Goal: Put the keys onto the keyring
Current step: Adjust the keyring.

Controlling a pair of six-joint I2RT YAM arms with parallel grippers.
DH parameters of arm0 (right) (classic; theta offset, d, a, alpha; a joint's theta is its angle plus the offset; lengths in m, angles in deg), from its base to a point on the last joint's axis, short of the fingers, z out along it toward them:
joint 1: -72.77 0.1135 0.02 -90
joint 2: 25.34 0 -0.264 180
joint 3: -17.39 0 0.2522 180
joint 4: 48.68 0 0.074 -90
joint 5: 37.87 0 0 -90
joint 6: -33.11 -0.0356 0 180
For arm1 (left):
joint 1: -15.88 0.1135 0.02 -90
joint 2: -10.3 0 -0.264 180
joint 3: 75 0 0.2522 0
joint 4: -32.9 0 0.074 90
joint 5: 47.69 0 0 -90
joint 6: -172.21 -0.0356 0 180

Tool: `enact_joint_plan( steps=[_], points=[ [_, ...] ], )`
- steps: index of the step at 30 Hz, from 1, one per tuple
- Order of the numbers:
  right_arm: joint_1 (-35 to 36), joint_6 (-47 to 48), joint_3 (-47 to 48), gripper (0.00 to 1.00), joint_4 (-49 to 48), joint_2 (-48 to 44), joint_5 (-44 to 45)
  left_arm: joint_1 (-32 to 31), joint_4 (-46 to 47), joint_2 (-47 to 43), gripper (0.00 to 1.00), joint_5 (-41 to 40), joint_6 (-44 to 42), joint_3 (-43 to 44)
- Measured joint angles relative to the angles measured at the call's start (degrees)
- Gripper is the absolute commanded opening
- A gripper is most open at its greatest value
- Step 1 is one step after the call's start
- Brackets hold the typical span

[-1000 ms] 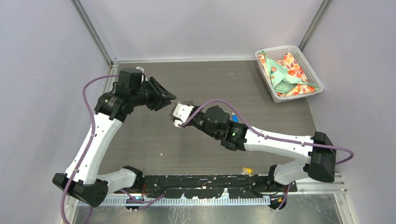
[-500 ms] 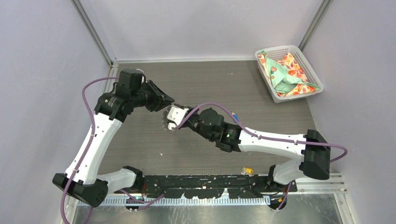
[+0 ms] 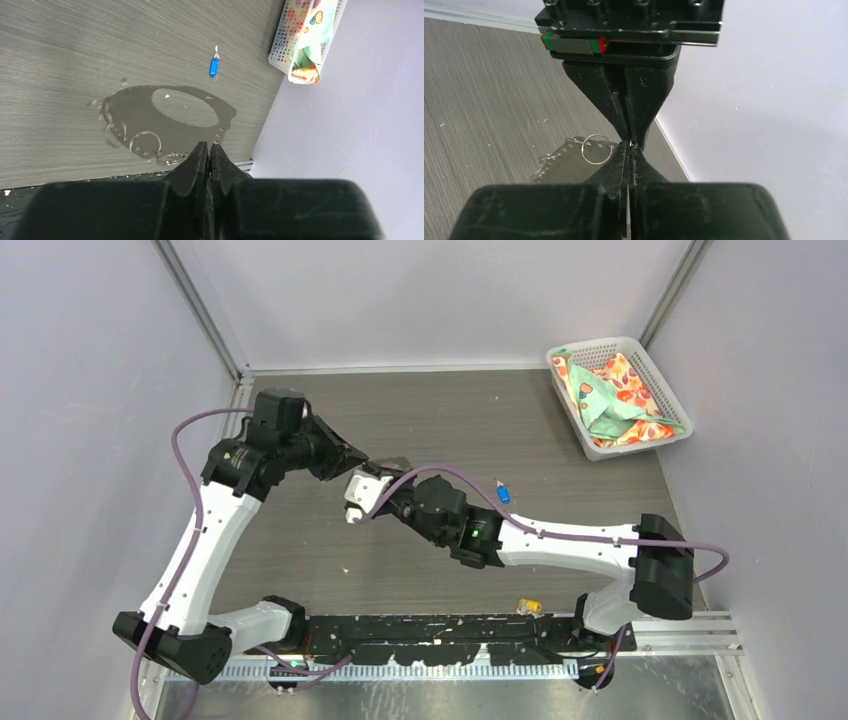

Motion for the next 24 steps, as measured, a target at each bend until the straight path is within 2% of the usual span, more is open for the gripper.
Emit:
enact_joint_plan(
  steps=[3,8,14,20,24],
  points=[
    [0.4,0.7,0.5,0.01,0.0,0.9,0.6,0.0,-0.1,0.0,0.01,-0.7,0.0,0.0],
    [0.6,0.4,0.5,0.23,0.0,1.1,0.4,0.2,-0.4,0.0,0.0,-0.6,-0.5,0.0],
    [0.5,-3.3,0.5,0.43,1.4,0.6,-1.5,0.5,4.2,-0.5,0.0,2.8,-7.7,-1.7],
    [-0.2,-9.5,0.5,0.48,8.7,-4.1,-5.9,0.6,9.7,-1.1,0.0,10.4,-19.8,-3.5],
    [-2.4,-14.8,0.5,0.48,16.8,-12.2,-12.7,0.6,12.4,-1.1,0.0,17.6,-28.9,-3.6]
  ],
)
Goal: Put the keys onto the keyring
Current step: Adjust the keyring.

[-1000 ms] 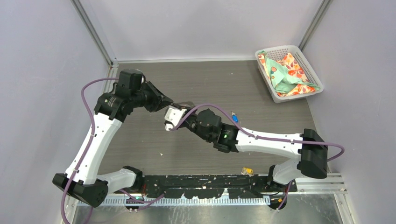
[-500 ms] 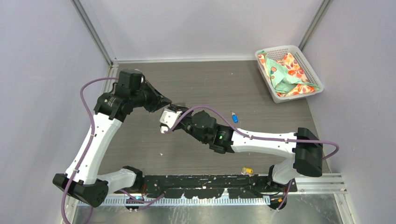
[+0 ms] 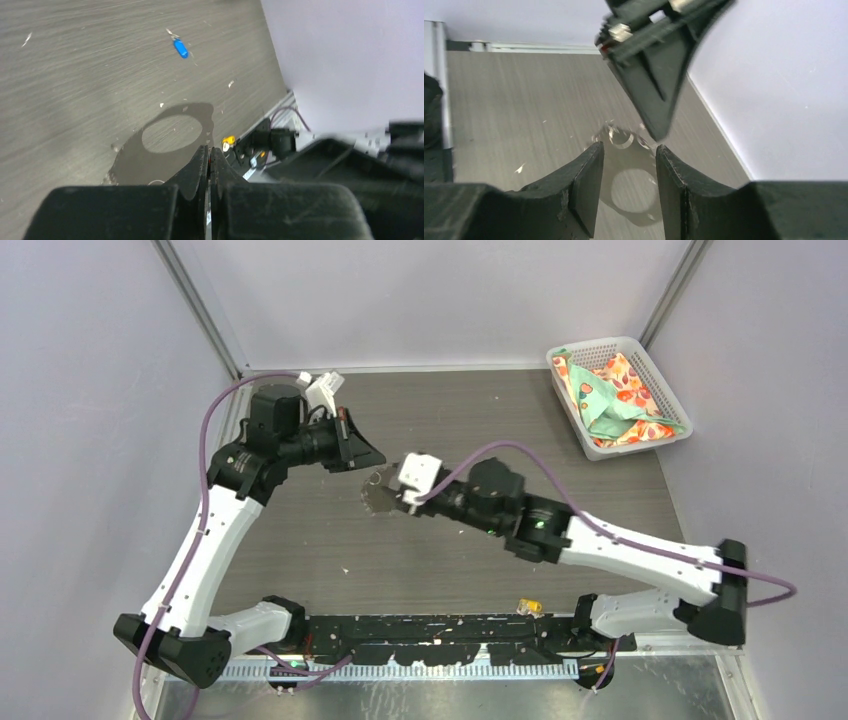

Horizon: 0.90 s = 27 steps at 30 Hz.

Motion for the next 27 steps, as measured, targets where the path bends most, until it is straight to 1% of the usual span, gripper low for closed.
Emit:
enact_joint_plan(
  steps=[2,6,8,9,10,14,16,20,25,27],
  points=[
    [-3.2,-3.2,0.2,0.48,5.1,-5.0,-5.9,0.0,0.6,0.0,0.0,4.7,-5.1,0.1],
    [-10.4,-8.0,2.6,0.49,13.3,-10.3,-16.5,-0.2,-1.2,0.0,0.0,13.6,-15.8,1.0],
    [-13.2,-10.0,4.3,0.49,16.2,-10.8,-21.7,-0.4,-2.8,0.0,0.0,18.2,-21.5,1.8],
    [-14.6,-11.4,5.3,0.49,17.9,-10.6,-25.7,-0.6,-3.7,0.0,0.0,20.4,-24.2,2.3],
    [-14.9,-12.0,5.5,0.49,18.4,-10.4,-27.0,-0.7,-4.1,-0.1,0.0,21.6,-25.9,2.5],
    [-17.4,-16.8,5.9,0.48,19.7,-7.8,-37.1,-1.7,-6.9,-0.9,0.0,27.2,-34.1,3.2],
    [-18.2,-19.4,5.8,0.48,19.3,-6.2,-40.9,-2.1,-7.8,-1.9,0.0,29.4,-37.2,3.2],
    [-19.3,-25.0,4.5,0.47,15.6,-5.2,-45.9,-2.6,-8.1,-3.8,0.0,31.3,-40.1,3.2],
    [-19.8,-32.0,3.0,0.45,6.9,-5.2,-48.4,-2.6,-5.1,-6.3,0.0,32.2,-39.3,2.2],
    [-19.8,-34.4,1.9,0.41,3.0,-5.3,-48.4,-2.6,-3.0,-7.1,0.0,32.2,-37.8,1.3]
  ],
)
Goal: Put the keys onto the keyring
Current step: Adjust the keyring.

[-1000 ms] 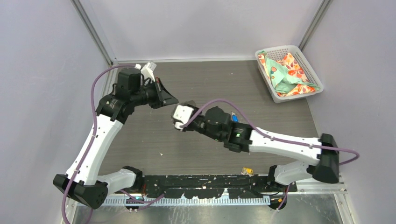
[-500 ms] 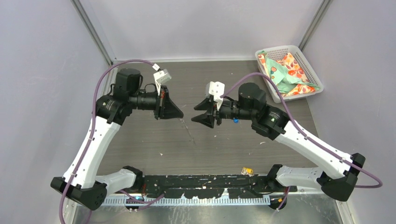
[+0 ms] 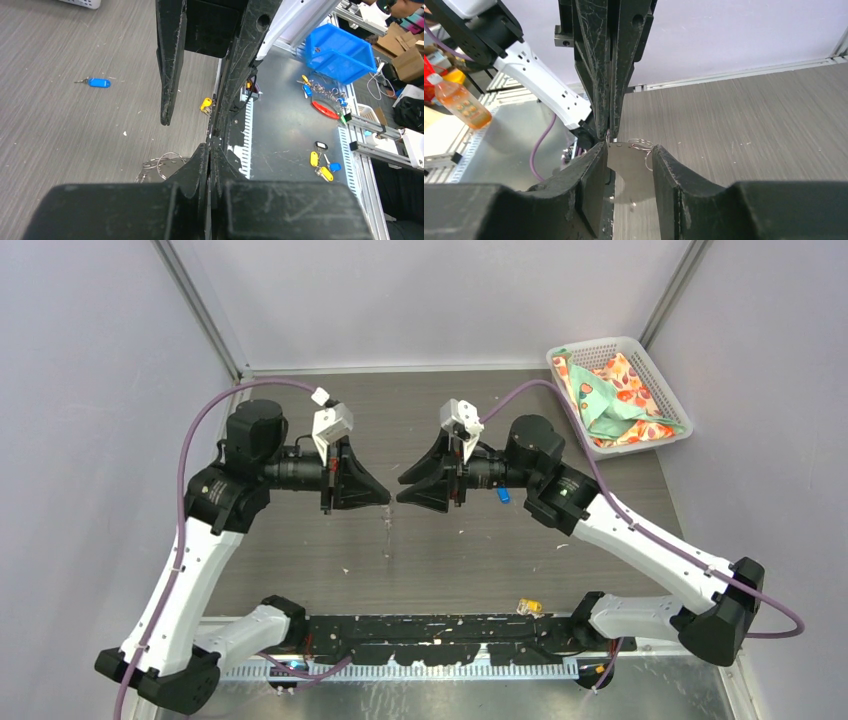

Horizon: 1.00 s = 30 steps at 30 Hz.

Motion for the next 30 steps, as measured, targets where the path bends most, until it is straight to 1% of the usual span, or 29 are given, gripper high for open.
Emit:
enact_joint_plan(
  steps=[5,8,11,14,18,20,24,25,30],
  points=[
    [0.0,-4.3,-2.6,0.37,-5.6,0.0,0.0,0.0,5.2,-1.2,0.0,-0.1,4.6,-2.6],
    [0.0,-6.1,-3.2,0.37,-7.9,0.0,-0.1,0.0,7.7,-1.3,0.0,-0.3,6.9,-3.3],
    [0.0,-7.5,-3.7,0.35,-10.0,0.0,-0.7,0.0,9.5,-1.3,0.0,-0.3,8.6,-3.5],
    [0.0,-8.7,-4.1,0.3,-11.8,0.1,-1.8,0.0,10.8,-1.4,0.0,-0.3,9.8,-3.6],
    [0.0,-9.9,-4.6,0.28,-13.8,0.7,-3.0,0.0,12.1,-1.5,0.0,-0.3,11.2,-3.6],
    [0.0,-10.3,-5.1,0.22,-14.4,0.8,-3.1,0.0,12.8,-1.6,0.0,-0.3,11.7,-3.8],
    [0.0,-11.2,-5.5,0.03,-15.8,1.0,-3.6,0.0,13.9,-1.7,0.0,-0.3,12.9,-4.2],
    [0.0,-11.5,-5.5,0.01,-16.0,1.1,-3.7,0.0,14.1,-1.7,0.0,-0.3,13.0,-4.2],
    [-0.2,-13.7,-6.5,0.01,-19.0,1.3,-4.1,-0.4,16.0,-2.2,0.0,-0.2,13.6,-5.0]
  ],
)
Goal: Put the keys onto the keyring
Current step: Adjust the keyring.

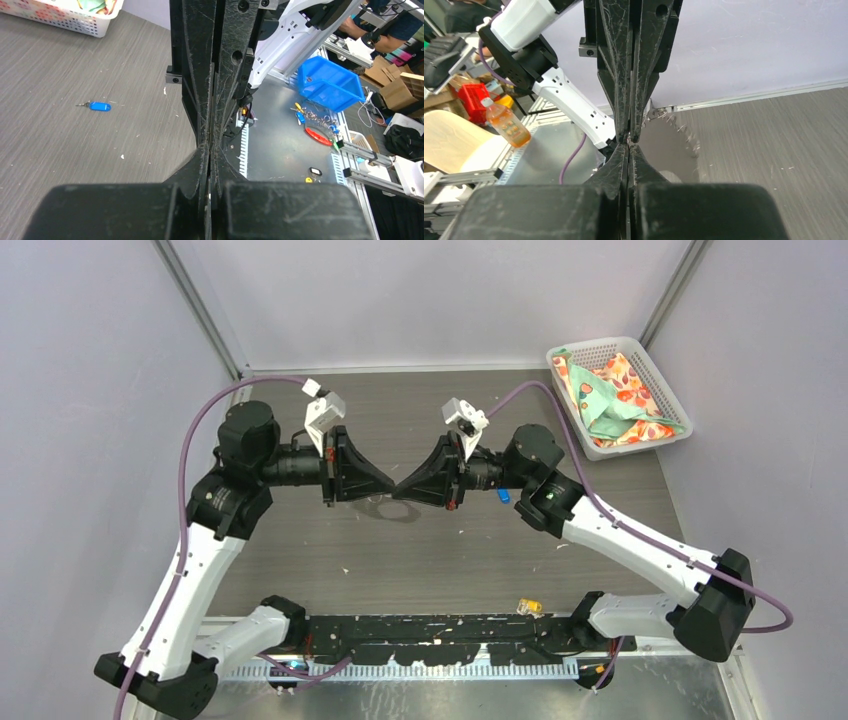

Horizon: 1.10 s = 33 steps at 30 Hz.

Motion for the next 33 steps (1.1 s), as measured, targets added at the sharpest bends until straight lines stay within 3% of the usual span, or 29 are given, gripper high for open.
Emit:
enact_joint_plan(
  steps=[1,3,5,8,12,13,20,28,33],
  points=[
    [0.0,-0.6,-0.3,0.01,-1.0,0.2,-0.1,0.0,0.5,-0.2,0.02,0.0,0.2,-0.3],
    [-0.1,-2.3,-1.0,0.01,-3.1,0.6,-0.4,0.0,1.2,-0.7,0.23,-0.3,0.4,-1.0],
    [-0.2,-3.1,-1.9,0.01,-4.7,0.6,0.0,0.0,1.4,-0.7,0.34,-0.5,0.3,-1.1],
    [-0.1,-3.1,-3.2,0.01,-6.1,0.3,1.9,-0.7,0.9,-0.1,0.36,-0.7,0.5,-1.0],
    [-0.1,-2.6,-4.8,0.01,-5.4,-1.2,4.3,-0.9,-0.6,0.3,0.59,-1.1,0.4,-1.0],
    [-0.1,-2.4,-4.9,0.01,-5.1,-1.7,4.8,-0.9,-1.3,0.3,0.61,-1.2,0.2,-0.8],
    [-0.1,0.6,-5.1,0.01,-1.0,-5.8,6.6,-0.1,-6.5,0.2,0.39,-1.5,-2.9,2.2],
    [-0.1,2.3,-5.0,0.01,2.6,-5.9,6.6,0.0,-4.4,0.5,0.36,-1.6,-1.7,1.4],
    [-0.1,3.1,-4.9,0.01,3.9,-5.6,6.7,0.0,-4.7,0.7,0.43,-1.6,-2.1,0.3]
  ],
)
